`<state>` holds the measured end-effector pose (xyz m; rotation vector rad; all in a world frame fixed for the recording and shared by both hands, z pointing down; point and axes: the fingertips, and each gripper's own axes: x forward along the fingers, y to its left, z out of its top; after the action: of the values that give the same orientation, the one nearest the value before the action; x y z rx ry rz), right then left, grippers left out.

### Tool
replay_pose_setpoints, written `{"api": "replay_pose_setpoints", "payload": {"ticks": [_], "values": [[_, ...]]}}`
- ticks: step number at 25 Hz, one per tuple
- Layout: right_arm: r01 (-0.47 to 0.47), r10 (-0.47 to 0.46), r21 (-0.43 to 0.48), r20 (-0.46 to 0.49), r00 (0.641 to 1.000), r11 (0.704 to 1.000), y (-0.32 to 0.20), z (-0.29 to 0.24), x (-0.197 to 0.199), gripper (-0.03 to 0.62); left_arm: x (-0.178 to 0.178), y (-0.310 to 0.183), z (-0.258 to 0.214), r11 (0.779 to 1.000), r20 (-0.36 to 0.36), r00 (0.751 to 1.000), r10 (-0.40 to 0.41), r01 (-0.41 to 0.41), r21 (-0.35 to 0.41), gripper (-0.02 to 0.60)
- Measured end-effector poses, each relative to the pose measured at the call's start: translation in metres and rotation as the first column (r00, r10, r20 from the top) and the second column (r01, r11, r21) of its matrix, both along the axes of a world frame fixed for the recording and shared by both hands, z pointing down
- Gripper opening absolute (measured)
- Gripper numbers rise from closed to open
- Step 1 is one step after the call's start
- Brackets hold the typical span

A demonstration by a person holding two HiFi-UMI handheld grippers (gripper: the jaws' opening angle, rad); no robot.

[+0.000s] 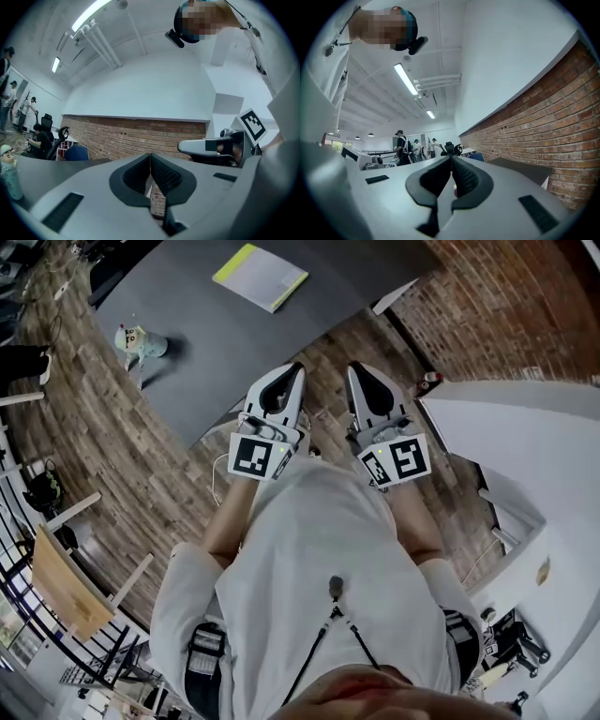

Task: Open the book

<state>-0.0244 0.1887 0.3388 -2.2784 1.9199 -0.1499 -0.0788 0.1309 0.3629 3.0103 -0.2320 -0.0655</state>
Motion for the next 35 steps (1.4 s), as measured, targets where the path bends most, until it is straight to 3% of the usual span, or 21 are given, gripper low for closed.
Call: {"api": "replay_pose_setpoints", "payload": {"ticks": [9,19,35], "values": [[0.028,-0.028,-0.021,0.002,1.0,0.999,-0.082,-0.006,0.044,0.038,0.041,-0.071,-0.005,1.0,0.001,1.0,0.003,-0.003,-0.003,0.023],[0.083,-0.084,-0.031,-0.04,0.996,0.996,-0.174,-0.016,0.065,0.038,0.066,-0.159,-0.018,0.999,-0.035,0.999,-0.036,0.037,0.009,0.023],[0.246,-0.251,-0.095,-0.045,0.967,0.964,-0.257,0.005,0.063,0.038,0.053,-0.232,-0.018,0.974,-0.038,0.974,-0.225,0.226,0.019,0.023]]}}
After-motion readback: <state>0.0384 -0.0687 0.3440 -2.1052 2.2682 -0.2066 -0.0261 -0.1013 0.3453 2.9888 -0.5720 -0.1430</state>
